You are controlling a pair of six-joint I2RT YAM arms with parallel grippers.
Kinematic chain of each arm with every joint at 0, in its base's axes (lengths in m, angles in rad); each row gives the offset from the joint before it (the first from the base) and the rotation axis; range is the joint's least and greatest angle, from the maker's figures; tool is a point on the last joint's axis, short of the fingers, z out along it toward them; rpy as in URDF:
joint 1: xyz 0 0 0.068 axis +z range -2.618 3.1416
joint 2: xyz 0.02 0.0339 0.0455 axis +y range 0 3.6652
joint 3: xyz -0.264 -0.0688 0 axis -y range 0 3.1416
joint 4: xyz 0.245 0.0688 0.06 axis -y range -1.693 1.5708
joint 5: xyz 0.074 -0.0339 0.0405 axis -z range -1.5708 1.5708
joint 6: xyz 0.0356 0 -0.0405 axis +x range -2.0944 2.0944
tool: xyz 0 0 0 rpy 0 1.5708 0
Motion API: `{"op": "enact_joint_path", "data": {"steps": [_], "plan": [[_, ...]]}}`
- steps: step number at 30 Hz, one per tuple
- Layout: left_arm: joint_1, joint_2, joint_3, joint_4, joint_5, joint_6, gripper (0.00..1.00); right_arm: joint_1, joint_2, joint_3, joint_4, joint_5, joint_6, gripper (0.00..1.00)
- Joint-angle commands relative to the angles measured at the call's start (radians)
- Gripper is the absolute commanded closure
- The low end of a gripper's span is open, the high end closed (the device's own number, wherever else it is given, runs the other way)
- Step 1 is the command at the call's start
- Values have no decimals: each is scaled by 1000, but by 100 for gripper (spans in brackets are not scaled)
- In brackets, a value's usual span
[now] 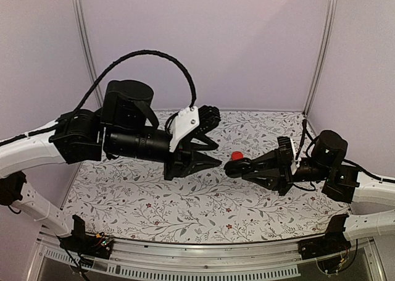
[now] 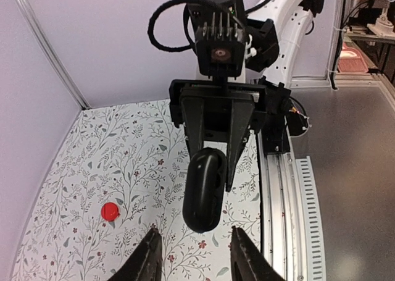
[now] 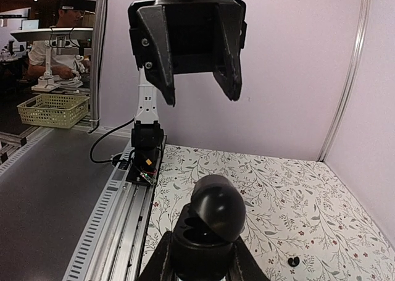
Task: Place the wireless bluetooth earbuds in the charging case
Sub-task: Open the charging case.
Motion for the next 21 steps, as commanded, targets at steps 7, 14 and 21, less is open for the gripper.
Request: {"op": "enact_joint_path", "data": {"steps": [7, 14, 21], "plan": [[125, -56, -96, 81, 1, -79, 57, 7, 4, -47, 113, 21, 116, 100], [141, 1, -80, 83, 109, -85, 45, 6, -10, -77, 158, 36, 176, 100], [143, 51, -54, 86, 216, -88, 43, 7, -20, -78, 148, 29, 161, 100]]}}
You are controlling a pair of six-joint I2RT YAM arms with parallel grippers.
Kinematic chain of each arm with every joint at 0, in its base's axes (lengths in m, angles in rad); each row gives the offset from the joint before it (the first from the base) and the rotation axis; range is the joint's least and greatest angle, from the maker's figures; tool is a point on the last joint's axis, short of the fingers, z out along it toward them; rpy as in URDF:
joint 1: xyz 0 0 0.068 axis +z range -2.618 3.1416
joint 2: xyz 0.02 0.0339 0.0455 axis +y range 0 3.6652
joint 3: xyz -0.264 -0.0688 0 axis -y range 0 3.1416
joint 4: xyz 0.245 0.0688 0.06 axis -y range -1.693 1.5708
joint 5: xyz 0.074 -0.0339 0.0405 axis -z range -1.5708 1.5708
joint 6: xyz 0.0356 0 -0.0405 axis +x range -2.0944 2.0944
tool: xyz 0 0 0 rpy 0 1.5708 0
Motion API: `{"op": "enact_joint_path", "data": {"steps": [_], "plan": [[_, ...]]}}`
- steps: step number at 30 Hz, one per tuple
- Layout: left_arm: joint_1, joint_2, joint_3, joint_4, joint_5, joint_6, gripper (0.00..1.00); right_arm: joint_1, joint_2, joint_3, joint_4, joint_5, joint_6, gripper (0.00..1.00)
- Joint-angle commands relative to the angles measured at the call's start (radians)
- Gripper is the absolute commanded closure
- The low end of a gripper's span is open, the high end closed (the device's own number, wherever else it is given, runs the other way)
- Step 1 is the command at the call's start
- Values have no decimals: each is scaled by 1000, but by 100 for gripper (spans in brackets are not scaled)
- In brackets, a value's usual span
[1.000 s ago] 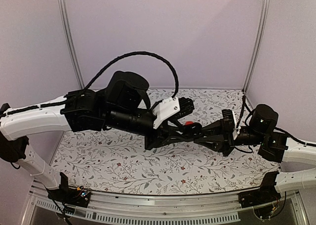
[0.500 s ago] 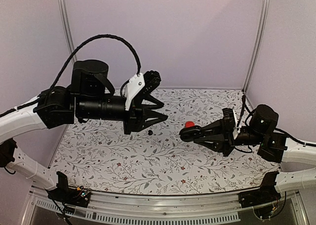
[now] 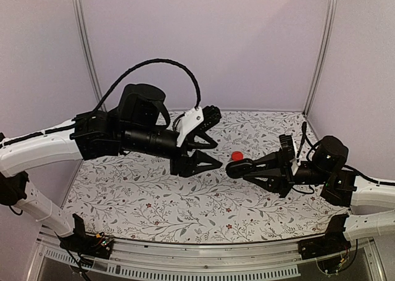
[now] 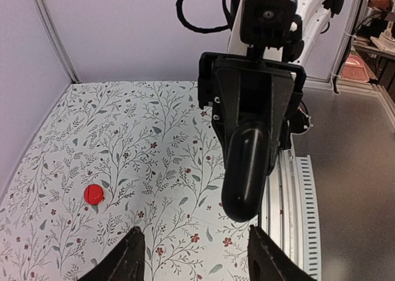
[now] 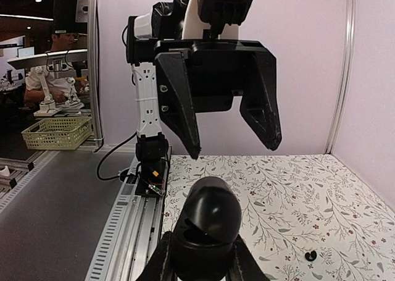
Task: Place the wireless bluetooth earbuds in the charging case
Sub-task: Open the charging case.
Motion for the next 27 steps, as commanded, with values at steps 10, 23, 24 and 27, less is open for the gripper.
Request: {"op": "enact_joint_path", "data": {"steps": [10, 23, 24, 27], "plan": [[8, 74, 63, 27, 115, -20, 40, 7, -12, -3, 24, -18, -9, 100], [9, 120, 102, -3, 62, -15, 41, 7, -5, 1, 10, -63, -35, 100], [9, 121, 105, -7, 56, -15, 41, 7, -6, 1, 9, -69, -38, 100], [10, 122, 107, -14, 28, -15, 42, 7, -5, 0, 7, -84, -44, 100]]}}
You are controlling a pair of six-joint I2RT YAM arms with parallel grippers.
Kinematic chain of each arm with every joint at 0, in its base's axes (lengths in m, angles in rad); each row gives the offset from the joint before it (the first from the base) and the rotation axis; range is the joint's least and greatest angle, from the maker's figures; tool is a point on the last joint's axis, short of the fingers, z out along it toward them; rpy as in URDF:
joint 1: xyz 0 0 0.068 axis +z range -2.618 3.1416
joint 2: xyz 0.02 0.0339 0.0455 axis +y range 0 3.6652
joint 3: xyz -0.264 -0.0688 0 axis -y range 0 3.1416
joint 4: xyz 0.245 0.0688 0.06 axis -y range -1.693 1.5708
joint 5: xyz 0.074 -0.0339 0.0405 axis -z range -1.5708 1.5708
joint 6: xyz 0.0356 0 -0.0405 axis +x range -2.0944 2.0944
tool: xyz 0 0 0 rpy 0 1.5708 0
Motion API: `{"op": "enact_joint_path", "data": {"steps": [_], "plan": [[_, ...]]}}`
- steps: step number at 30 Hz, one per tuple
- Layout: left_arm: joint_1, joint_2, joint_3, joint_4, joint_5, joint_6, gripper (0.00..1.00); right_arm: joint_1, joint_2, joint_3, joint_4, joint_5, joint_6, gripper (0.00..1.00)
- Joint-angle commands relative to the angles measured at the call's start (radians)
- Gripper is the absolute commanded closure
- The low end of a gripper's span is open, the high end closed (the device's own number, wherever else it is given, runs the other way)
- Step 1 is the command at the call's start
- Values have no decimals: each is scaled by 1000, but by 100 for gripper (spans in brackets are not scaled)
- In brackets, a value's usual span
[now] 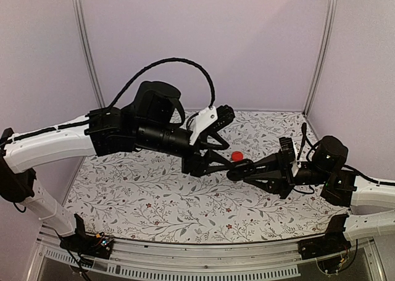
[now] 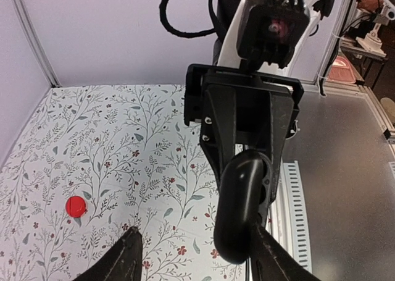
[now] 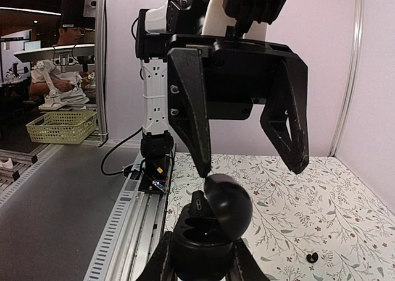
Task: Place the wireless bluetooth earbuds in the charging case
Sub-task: Open the charging case, then adjust the right earbud at the center of the board.
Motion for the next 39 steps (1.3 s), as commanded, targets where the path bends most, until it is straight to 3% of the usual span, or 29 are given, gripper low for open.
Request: {"op": "enact_joint_path", "data": {"steps": [1, 13, 17, 20, 24, 28, 34, 39], "plan": [[10, 12, 24, -18, -65, -3, 42, 7, -2, 1, 15, -51, -19, 100], [63, -24, -13, -1, -67, -41, 42, 7, -8, -22, 47, -12, 35, 100], [176, -101, -108, 86, -8, -123, 39, 4, -16, -48, 77, 16, 90, 100], [328, -110, -166, 101, 26, -206, 39, 1, -22, -65, 109, 32, 124, 100], [496, -56, -232, 89, 20, -299, 44, -10, -31, -78, 130, 50, 157, 100], [580, 59, -252, 44, -1, -336, 56, -24, -48, -89, 131, 60, 173, 100], [546, 193, -254, 71, -36, -312, 66, -36, -63, -101, 125, 58, 177, 100], [494, 394, -72, -72, -42, -274, 69, -37, -49, -97, 125, 38, 173, 100]]}}
